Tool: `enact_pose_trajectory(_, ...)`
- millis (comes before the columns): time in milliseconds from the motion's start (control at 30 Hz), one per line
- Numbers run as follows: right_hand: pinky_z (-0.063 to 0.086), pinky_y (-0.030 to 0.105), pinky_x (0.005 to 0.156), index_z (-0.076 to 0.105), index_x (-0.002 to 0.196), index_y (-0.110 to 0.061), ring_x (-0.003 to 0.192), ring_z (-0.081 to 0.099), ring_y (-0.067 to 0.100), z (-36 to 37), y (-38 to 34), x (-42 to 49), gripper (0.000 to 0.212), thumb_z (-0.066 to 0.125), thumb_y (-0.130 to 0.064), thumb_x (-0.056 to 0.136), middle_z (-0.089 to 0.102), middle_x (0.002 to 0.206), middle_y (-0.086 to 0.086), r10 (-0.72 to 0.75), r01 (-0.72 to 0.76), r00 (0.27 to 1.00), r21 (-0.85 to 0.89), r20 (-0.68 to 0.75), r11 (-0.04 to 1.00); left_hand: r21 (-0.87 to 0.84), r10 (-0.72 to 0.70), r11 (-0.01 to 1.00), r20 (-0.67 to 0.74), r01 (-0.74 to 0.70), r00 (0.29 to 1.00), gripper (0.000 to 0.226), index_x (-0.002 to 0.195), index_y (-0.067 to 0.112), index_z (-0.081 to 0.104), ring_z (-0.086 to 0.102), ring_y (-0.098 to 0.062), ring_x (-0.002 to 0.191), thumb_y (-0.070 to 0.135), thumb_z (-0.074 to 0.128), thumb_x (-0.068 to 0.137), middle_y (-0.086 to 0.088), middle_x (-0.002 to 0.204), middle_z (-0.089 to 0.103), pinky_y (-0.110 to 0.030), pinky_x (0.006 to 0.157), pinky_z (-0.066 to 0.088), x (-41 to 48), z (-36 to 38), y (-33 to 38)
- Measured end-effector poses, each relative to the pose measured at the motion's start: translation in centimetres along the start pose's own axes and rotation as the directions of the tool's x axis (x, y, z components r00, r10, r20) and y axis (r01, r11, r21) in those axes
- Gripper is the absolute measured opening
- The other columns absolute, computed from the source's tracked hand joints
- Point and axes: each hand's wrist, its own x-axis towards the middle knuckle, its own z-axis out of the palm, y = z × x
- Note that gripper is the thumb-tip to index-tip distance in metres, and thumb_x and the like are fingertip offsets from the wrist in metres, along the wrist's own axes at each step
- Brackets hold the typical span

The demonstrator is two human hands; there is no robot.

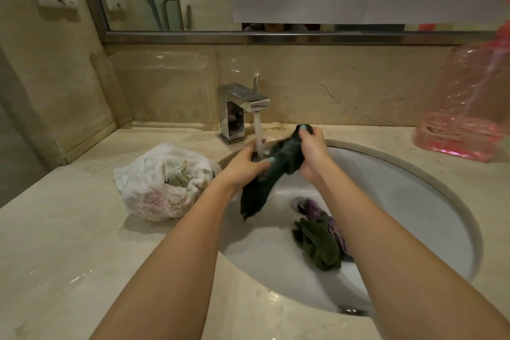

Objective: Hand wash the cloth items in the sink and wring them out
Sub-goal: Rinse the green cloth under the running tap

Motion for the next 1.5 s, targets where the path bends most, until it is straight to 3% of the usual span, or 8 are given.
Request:
enact_pose_trajectory(233, 0.050, 0.049, 0.096, 0.057, 0.115, -0.017, 0.107, 0.059, 0.030, -0.5, -1.8, -0.1, 0.024, 0.052, -0.034, 0.099, 0.059, 0.116, 0.016, 0.046, -0.045, 0.999, 0.287, 0.003, 0.957, 0.081, -0.315, 0.949, 0.217, 0.305, 0.924, 0.046, 0.129, 0.015, 0.052, 0.061, -0.026, 0.106, 0.042, 0.061, 0.092, -0.009, 0.117, 0.061, -0.049, 0.092, 0.054, -0.7, -0.6, 0.0)
enact_pose_trajectory(400, 0.053, 0.040, 0.084, 0.061, 0.100, -0.012, 0.092, 0.061, 0.027, -0.4, -2.5, -1.1, 0.032, 0.057, -0.043, 0.094, 0.062, 0.099, 0.013, 0.079, -0.091, 0.996, 0.368, 0.046, 0.925, -0.429, -0.174, 0.866, 0.225, 0.258, 0.959, 0.037, 0.135, 0.022, 0.044, 0.057, -0.040, 0.115, 0.035, 0.047, 0.101, -0.015, 0.129, 0.054, -0.059, 0.084, 0.055, -0.3, -0.4, 0.6)
enact_pose_trajectory(500, 0.055, 0.043, 0.086, 0.059, 0.102, -0.016, 0.098, 0.063, 0.028, 0.8, -0.7, -1.8, 0.027, 0.053, -0.041, 0.097, 0.062, 0.106, 0.012, 0.014, -0.019, 0.998, 0.080, 0.060, 0.997, -0.636, -0.089, 0.765, 0.051, 0.101, 0.995, 0.030, 0.132, 0.022, 0.044, 0.060, -0.036, 0.112, 0.029, 0.045, 0.103, -0.016, 0.133, 0.052, -0.052, 0.081, 0.058, -0.1, 0.4, 1.3)
enact_pose_trajectory(600, 0.052, 0.032, 0.078, 0.060, 0.093, -0.020, 0.092, 0.061, 0.020, 2.7, 1.7, -3.4, 0.019, 0.047, -0.031, 0.101, 0.062, 0.092, 0.001, -0.168, 0.209, 0.974, -0.327, 0.151, 0.921, -0.532, -0.084, 0.847, -0.165, -0.017, 0.983, 0.038, 0.142, 0.021, 0.036, 0.056, -0.029, 0.116, 0.025, 0.041, 0.105, -0.012, 0.131, 0.051, -0.041, 0.086, 0.054, 0.3, 1.4, 1.7)
enact_pose_trajectory(833, 0.050, 0.034, 0.073, 0.061, 0.074, -0.017, 0.078, 0.062, 0.020, 4.2, 3.0, -3.1, 0.036, 0.043, -0.029, 0.102, 0.066, 0.078, 0.006, -0.322, 0.347, 0.937, -0.430, 0.134, 0.833, -0.214, -0.100, 0.977, -0.430, 0.006, 0.897, 0.027, 0.096, 0.016, 0.062, 0.063, -0.028, 0.100, 0.029, 0.039, 0.103, -0.012, 0.107, 0.066, -0.044, 0.094, 0.051, 0.7, 3.1, 1.8)
enact_pose_trajectory(1000, 0.053, 0.043, 0.087, 0.068, 0.079, -0.015, 0.092, 0.067, 0.031, 3.8, 3.0, -1.8, 0.034, 0.049, -0.040, 0.093, 0.069, 0.085, 0.012, -0.052, 0.050, 0.999, -0.128, -0.015, 0.991, -0.158, 0.062, 0.978, -0.403, -0.136, 0.913, 0.033, 0.070, 0.015, 0.061, 0.062, -0.019, 0.073, 0.022, 0.047, 0.099, -0.008, 0.075, 0.065, -0.032, 0.070, 0.050, -1.3, 4.0, 3.3)
enact_pose_trajectory(1233, 0.044, 0.031, 0.064, 0.060, 0.064, -0.005, 0.064, 0.053, 0.019, 4.9, 2.3, -5.2, 0.039, 0.052, -0.027, 0.096, 0.054, 0.062, 0.010, -0.299, 0.379, 0.924, -0.480, 0.237, 0.791, -0.395, -0.185, 0.918, -0.360, 0.030, 0.914, 0.031, 0.077, 0.013, 0.066, 0.065, -0.031, 0.089, 0.038, 0.050, 0.087, -0.013, 0.082, 0.066, -0.042, 0.086, 0.053, 0.4, 1.3, 1.3)
enact_pose_trajectory(1500, 0.054, 0.042, 0.082, 0.063, 0.075, -0.011, 0.086, 0.065, 0.031, 2.6, 2.0, -2.0, 0.027, 0.049, -0.024, 0.094, 0.067, 0.086, 0.014, -0.177, 0.128, 0.972, -0.287, -0.152, 0.949, -0.218, -0.063, 0.976, -0.302, -0.005, 0.951, 0.031, 0.077, 0.013, 0.059, 0.059, -0.021, 0.073, 0.023, 0.042, 0.101, -0.009, 0.077, 0.061, -0.034, 0.069, 0.051, -0.2, 4.6, 3.6)
